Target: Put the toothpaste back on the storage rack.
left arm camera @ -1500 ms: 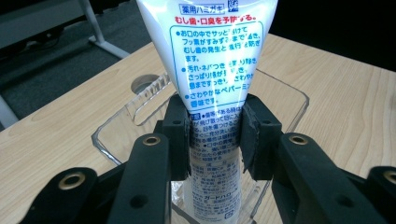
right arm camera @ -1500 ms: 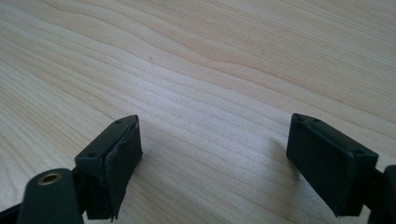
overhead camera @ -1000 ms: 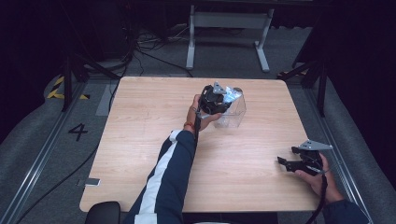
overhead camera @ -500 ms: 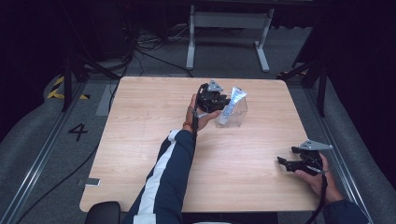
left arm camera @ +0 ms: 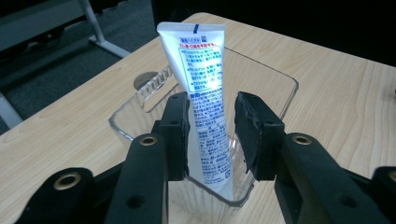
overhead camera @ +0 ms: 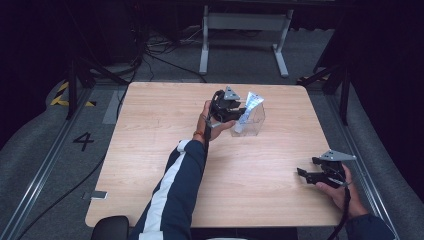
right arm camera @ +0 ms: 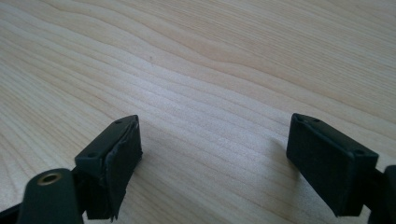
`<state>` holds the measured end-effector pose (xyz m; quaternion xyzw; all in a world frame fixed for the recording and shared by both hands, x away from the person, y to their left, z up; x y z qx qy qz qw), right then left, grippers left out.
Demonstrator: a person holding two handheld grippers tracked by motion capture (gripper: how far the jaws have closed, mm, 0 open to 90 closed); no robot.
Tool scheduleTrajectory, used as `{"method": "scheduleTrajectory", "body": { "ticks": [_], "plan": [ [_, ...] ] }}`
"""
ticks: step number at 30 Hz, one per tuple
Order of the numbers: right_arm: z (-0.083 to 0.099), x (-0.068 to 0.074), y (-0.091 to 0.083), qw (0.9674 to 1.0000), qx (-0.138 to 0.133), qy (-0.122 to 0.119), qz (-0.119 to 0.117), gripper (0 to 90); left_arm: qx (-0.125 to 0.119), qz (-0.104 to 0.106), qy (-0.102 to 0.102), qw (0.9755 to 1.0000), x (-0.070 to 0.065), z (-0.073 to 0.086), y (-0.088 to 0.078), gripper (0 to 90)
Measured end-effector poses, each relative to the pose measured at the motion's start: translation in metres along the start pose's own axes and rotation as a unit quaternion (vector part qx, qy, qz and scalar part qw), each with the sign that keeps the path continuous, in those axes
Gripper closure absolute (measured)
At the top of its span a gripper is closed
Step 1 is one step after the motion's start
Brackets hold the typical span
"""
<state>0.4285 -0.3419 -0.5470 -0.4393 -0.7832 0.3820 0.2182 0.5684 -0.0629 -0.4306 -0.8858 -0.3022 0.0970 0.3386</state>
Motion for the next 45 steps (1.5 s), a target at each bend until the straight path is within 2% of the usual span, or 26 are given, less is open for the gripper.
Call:
{"method": "scheduleTrajectory", "body": {
  "ticks": [11,18,21,28,29,30,31,33,35,38,40,45],
  "plan": [
    [0.0,0.0,0.0,1.0,0.0,0.0,0.0,18.1,0.011,-0.022,0.02,0.9995,0.001,0.009,-0.023,58.4],
    [0.0,0.0,0.0,1.0,0.0,0.0,0.0,18.0,0.038,-0.041,0.037,0.9978,0.007,0.025,-0.029,55.4],
    [0.0,0.0,0.0,1.0,0.0,0.0,0.0,18.0,0.049,-0.051,0.037,0.9968,0.01,0.03,-0.031,52.2],
    [0.0,0.0,0.0,1.0,0.0,0.0,0.0,18.0,0.058,-0.054,0.042,0.996,0.01,0.039,-0.039,48.0],
    [0.0,0.0,0.0,1.0,0.0,0.0,0.0,18.0,0.064,-0.064,0.055,0.9944,0.01,0.041,-0.042,47.8],
    [0.0,0.0,0.0,1.0,0.0,0.0,0.0,18.0,0.064,-0.064,0.055,0.9944,0.01,0.041,-0.042,47.7],
    [0.0,0.0,0.0,1.0,0.0,0.0,0.0,18.0,0.073,-0.066,0.064,0.993,0.009,0.044,-0.044,47.4],
    [0.0,0.0,0.0,1.0,0.0,0.0,0.0,18.0,0.075,-0.067,0.067,0.9927,0.009,0.045,-0.045,46.8],
    [0.0,0.0,0.0,1.0,0.0,0.0,0.0,18.1,0.081,-0.072,0.076,0.9912,0.008,0.048,-0.047,46.5],
    [0.0,0.0,0.0,1.0,0.0,0.0,0.0,18.1,0.087,-0.073,0.084,0.99,0.007,0.052,-0.05,45.8],
    [0.0,0.0,0.0,1.0,0.0,0.0,0.001,18.1,0.087,-0.073,0.082,0.9901,0.006,0.053,-0.05,45.1],
    [0.0,0.0,0.0,1.0,0.0,0.0,0.001,18.1,0.103,-0.078,0.09,0.9875,0.007,0.061,-0.056,43.6]
  ]
}}
Point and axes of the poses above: each handheld gripper's, and its own axes: y roughly forward along the jaws, z roughly out of its underside, x roughly to its left, the point moved 9 cm from there along y, roughly forward along the jaws, and after that the axes turned 10 degrees about x, right-handed, at the moved point
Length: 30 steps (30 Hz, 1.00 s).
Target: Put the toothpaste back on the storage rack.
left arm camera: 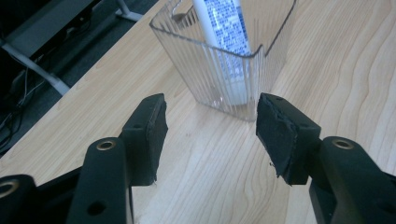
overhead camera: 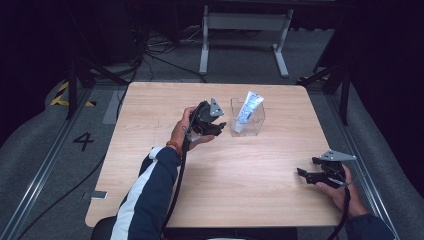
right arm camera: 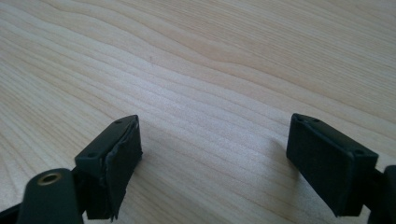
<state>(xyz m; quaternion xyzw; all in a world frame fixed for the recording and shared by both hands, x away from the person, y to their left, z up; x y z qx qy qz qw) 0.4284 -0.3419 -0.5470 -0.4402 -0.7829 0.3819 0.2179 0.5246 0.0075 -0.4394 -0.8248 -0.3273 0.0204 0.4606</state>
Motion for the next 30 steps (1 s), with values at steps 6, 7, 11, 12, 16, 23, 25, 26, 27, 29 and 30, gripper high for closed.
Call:
{"method": "scheduleTrajectory", "body": {
  "ticks": [6,7,11,12,16,23,25,26,27,29,30],
  "plan": [
    [0.0,0.0,0.0,1.0,0.0,0.0,0.001,18.1,0.014,-0.008,0.008,0.9998,-0.001,0.01,-0.005,43.0],
    [0.0,0.0,0.0,1.0,0.0,0.0,0.0,18.1,0.016,-0.01,0.011,0.9998,0.0,0.012,-0.007,42.9],
    [0.0,0.0,0.0,1.0,0.0,0.0,0.0,18.1,0.021,-0.013,0.011,0.9996,0.001,0.02,-0.012,42.7],
    [0.0,0.0,0.0,1.0,0.0,0.0,0.001,18.1,0.022,-0.013,0.009,0.9996,0.002,0.021,-0.012,42.6],
    [0.0,0.0,0.0,1.0,0.0,0.0,0.0,18.0,0.027,-0.014,0.009,0.9995,0.003,0.03,-0.017,42.5],
    [0.0,0.0,0.0,1.0,-0.001,0.0,0.0,18.1,0.044,-0.016,0.013,0.9988,0.004,0.045,-0.021,42.1],
    [0.0,0.0,0.0,1.0,-0.001,0.0,0.001,18.1,0.047,-0.016,0.013,0.9987,0.004,0.048,-0.022,42.1],
    [0.0,0.0,0.0,1.0,-0.001,0.0,0.0,18.1,0.05,-0.018,0.015,0.9985,0.004,0.05,-0.022,42.0],
    [0.0,0.0,0.0,1.0,-0.001,0.0,0.0,18.1,0.052,-0.017,0.013,0.9984,0.004,0.052,-0.023,41.9],
    [0.0,0.0,0.0,1.0,-0.001,0.0,0.0,18.1,0.058,-0.016,0.015,0.9981,0.004,0.056,-0.024,41.7],
    [0.0,0.0,0.0,1.0,0.0,0.0,0.0,18.1,0.06,-0.018,0.016,0.9979,0.004,0.058,-0.024,41.6]
  ]
}}
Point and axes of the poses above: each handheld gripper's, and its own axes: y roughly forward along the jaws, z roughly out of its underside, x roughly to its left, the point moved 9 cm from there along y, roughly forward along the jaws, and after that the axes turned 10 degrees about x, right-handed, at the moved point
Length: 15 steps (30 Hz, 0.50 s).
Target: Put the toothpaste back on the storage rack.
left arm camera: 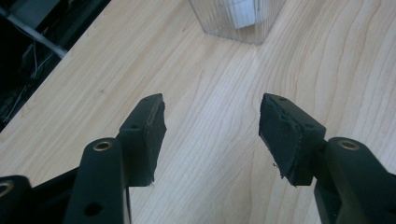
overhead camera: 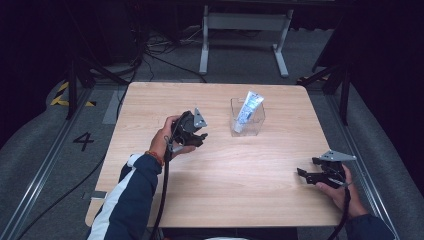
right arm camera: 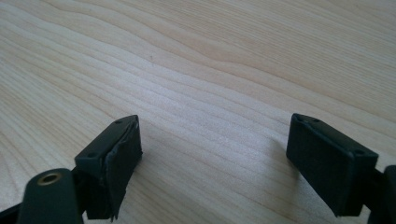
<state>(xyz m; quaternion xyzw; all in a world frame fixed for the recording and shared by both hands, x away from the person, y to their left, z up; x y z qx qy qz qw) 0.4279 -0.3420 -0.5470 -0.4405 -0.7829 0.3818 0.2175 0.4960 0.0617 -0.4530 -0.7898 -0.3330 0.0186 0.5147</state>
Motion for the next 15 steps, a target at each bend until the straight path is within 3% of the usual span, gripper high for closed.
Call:
{"method": "scheduleTrajectory", "body": {
  "ticks": [15],
  "plan": [
    [0.0,0.0,0.0,1.0,0.0,0.0,0.0,18.1,0.046,-0.005,0.011,0.9989,0.0,0.039,-0.004,40.1]
  ]
}}
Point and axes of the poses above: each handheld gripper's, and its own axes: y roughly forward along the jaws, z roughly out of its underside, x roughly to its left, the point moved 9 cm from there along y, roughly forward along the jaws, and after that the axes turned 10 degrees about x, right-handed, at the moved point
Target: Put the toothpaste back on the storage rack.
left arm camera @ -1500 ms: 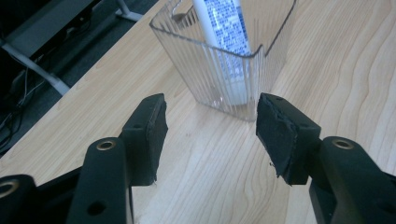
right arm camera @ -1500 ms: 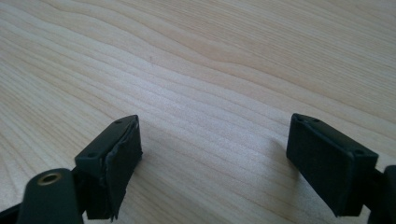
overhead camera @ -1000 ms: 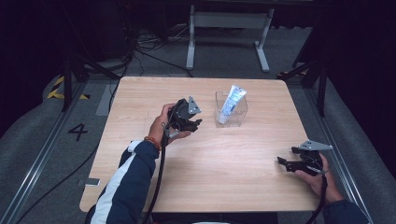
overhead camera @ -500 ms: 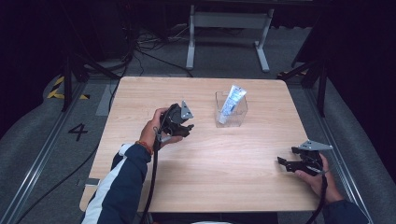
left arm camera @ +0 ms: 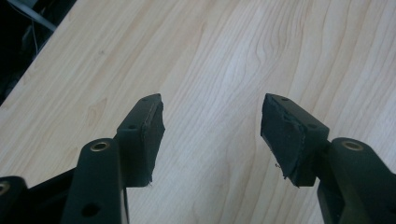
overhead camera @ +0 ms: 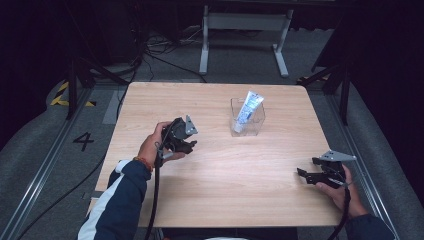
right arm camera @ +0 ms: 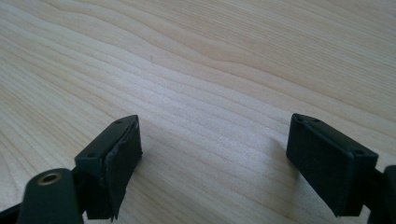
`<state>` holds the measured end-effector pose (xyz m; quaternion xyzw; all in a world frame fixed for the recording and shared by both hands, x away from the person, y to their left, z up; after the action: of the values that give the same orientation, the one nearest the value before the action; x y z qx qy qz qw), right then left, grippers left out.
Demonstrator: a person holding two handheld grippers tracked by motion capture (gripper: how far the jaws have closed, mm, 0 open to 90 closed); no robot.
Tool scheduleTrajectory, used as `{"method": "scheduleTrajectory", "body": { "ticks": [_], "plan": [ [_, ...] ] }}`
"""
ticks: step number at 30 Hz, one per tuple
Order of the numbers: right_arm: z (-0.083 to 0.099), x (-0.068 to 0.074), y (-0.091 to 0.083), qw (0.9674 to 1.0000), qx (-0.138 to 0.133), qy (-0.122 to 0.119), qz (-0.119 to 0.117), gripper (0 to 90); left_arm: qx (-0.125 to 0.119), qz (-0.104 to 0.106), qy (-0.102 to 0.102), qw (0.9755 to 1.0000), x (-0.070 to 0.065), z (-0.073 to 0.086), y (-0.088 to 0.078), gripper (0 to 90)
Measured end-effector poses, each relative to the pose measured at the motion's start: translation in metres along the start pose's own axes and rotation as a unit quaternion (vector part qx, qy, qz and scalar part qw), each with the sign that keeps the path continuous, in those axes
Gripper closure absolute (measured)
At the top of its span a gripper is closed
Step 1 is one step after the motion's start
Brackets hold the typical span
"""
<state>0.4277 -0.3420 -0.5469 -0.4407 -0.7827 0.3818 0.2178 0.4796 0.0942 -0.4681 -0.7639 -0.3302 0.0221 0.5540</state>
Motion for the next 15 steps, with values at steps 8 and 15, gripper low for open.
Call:
{"method": "scheduleTrajectory", "body": {
  "ticks": [8,15],
  "plan": [
    [0.0,0.0,0.0,1.0,0.0,0.0,0.0,18.1,0.014,0.0,-0.007,0.9999,0.0,0.02,0.001,38.4],
    [0.0,0.0,0.0,1.0,0.0,0.001,0.0,18.0,0.02,0.007,-0.016,0.9996,-0.002,0.039,0.0,37.0]
  ]
}}
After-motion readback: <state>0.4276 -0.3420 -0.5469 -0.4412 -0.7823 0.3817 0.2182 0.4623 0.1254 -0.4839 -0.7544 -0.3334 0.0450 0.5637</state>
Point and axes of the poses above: each handheld gripper's, and its own axes: y roughly forward along the jaws, z roughly out of its underside, x roughly to its left, the point moved 9 cm from there along y, roughly forward along the jaws, and after that the axes turned 10 degrees about x, right-handed, at the moved point
